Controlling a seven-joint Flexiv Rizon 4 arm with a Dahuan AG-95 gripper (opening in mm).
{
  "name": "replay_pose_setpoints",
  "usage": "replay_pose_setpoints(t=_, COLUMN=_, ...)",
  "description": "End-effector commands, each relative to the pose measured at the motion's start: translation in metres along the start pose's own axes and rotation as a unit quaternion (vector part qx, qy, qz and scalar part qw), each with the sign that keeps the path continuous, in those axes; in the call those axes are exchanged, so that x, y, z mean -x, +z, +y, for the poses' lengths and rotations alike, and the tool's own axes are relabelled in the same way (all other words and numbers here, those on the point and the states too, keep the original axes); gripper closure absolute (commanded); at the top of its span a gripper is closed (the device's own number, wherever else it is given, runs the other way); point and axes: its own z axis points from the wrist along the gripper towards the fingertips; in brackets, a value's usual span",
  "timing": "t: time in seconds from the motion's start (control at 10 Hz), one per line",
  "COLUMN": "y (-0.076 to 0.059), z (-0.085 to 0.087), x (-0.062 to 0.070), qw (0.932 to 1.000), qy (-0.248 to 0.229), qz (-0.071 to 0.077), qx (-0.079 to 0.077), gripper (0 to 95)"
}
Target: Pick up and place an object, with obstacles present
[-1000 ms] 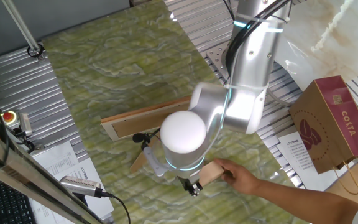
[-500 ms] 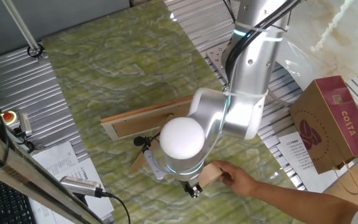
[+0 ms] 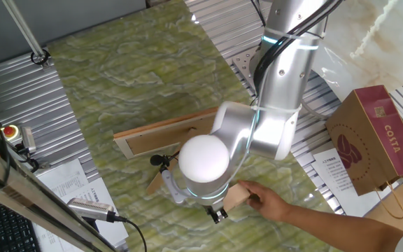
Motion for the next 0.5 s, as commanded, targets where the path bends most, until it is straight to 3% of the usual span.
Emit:
replay_pose_setpoints(t=0.1, y=-0.006, z=0.000, x=0.000, qw=1.0000, qy=-0.002, qz=0.000, qx=0.000, gripper=95.0)
replay_pose_setpoints(t=0.2, y=-0.010, z=0.000, x=0.000, qw=1.0000, qy=-0.004, qz=0.000, qx=0.000, gripper=95.0)
replay_pose_setpoints(t=0.5, y=-0.052, z=0.001, x=-0.003, qw=0.9997, qy=-0.022, qz=-0.002, qx=0.000, gripper=95.0)
